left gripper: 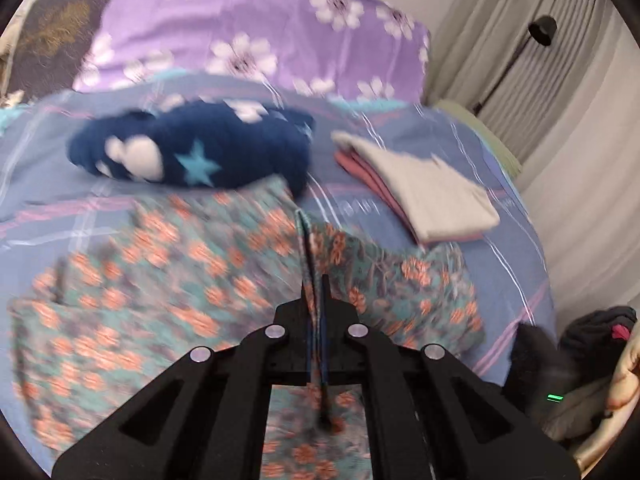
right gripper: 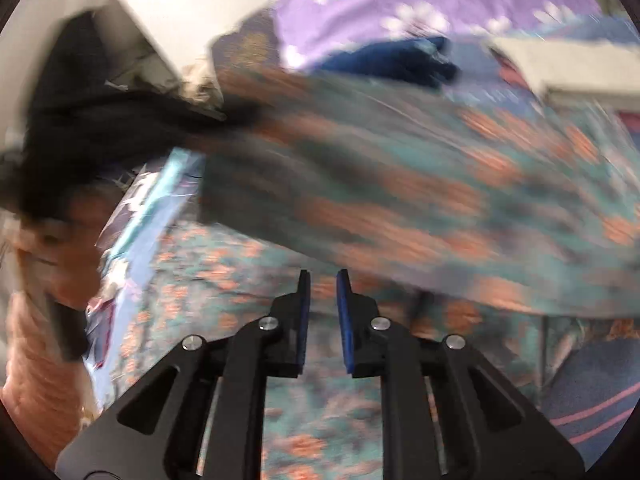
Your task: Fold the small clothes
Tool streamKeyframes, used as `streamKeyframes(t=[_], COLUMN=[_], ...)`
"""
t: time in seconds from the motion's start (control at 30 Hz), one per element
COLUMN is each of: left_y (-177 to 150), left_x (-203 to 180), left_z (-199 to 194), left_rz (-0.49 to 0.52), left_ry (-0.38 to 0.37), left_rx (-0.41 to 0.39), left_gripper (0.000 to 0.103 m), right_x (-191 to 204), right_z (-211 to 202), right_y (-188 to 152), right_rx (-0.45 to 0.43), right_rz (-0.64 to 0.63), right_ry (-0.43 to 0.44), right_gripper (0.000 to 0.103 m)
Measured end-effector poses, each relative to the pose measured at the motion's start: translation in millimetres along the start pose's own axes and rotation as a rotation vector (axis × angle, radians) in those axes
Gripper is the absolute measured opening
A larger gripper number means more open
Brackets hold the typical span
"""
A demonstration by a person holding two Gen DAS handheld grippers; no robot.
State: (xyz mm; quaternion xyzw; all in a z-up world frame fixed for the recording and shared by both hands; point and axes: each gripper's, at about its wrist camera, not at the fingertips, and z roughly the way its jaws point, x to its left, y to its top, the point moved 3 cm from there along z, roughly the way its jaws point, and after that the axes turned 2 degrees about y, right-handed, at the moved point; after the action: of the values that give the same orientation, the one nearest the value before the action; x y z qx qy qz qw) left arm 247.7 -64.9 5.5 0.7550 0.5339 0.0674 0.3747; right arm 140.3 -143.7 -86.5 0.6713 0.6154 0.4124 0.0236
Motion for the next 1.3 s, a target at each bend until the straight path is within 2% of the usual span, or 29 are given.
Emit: streamKeyframes(t=[0.03, 0.07, 0.27, 0.5, 0.6, 0.73, 0.83, 0.9, 1.0, 1.03, 1.07, 1.1, 1.13, 1.17, 1.2, 1.23, 1.3], left_y=[3.0, 4.5, -5.8, -34.7, -49.9, -70.3, -87.6, -96.2, -96.1, -93.8, -91.4, -87.9, -86.0, -84.7, -83.8, -84.4, -89.1], left_x=[6.8, 12.8, 73.1, 134.4, 160.6, 188.8, 209.9, 216.3, 211.7, 205.5, 197.2, 184.1, 174.6, 164.2, 151.7, 143.2, 130.3], left_z=[-7.1, -13.0, -52.0, -78.6, -80.1, -68.0, -54.0, -46.2, -55.8, -62.0, -67.2, -71.1, -71.8, -69.8, -63.9, -56.3, -27.7], left_rz=[-0.006, -0.012, -0.089, -0.167, -0.219, -0.233, -0.269, -0.242, -0.213, -0.198, -0.180, -0.157, -0.140, -0.118, -0.085, -0.054, 0.013], left_ry=[0.009, 0.016, 0.088, 0.200, 0.221, 0.323, 0.344, 0.431, 0.472, 0.477, 0.463, 0.417, 0.380, 0.346, 0.320, 0.309, 0.314], left_rx=[-0.010, -0.017, -0.044, -0.036, -0.013, 0.016, 0.049, 0.066, 0.017, -0.012, -0.039, -0.064, -0.074, -0.078, -0.074, -0.068, -0.022], left_gripper=[0.002, 0.002, 0.002, 0.002, 0.002, 0.003, 0.006, 0.016, 0.018, 0.019, 0.019, 0.020, 0.024, 0.034, 0.038, 0.042, 0.042], right_x=[-7.4, -10.6, -3.3, -3.1, -2.0, 2.7, 4.9, 6.8, 10.6, 13.8, 17.5, 21.2, 26.8, 32.1, 35.1, 38.4, 37.7], right_z=[5.7, 6.9, 8.1, 8.8, 6.4, 6.6, 5.7, 5.1, 0.6, -3.8, -7.7, -12.9, -20.6, -29.6, -38.9, -53.0, -81.0], right_y=[-1.5, -1.5, -4.2, -4.7, -4.7, -5.8, -7.2, -7.4, -9.6, -11.6, -16.0, -18.2, -21.9, -24.5, -24.9, -23.2, -10.4], right_rx=[0.020, 0.025, 0.023, 0.021, 0.019, 0.016, 0.014, 0.017, 0.023, 0.027, 0.029, 0.029, 0.025, 0.013, -0.002, -0.027, -0.100], right_rz=[0.027, 0.045, -0.007, -0.019, -0.034, -0.059, -0.079, -0.088, -0.114, -0.132, -0.143, -0.159, -0.184, -0.211, -0.232, -0.247, -0.240], right_ry=[-0.018, -0.014, -0.081, -0.094, -0.109, -0.135, -0.149, -0.150, -0.149, -0.141, -0.133, -0.127, -0.126, -0.119, -0.102, -0.078, -0.071], right_gripper=[0.005, 0.003, 0.003, 0.003, 0.003, 0.004, 0.004, 0.005, 0.010, 0.015, 0.024, 0.029, 0.039, 0.040, 0.040, 0.040, 0.042])
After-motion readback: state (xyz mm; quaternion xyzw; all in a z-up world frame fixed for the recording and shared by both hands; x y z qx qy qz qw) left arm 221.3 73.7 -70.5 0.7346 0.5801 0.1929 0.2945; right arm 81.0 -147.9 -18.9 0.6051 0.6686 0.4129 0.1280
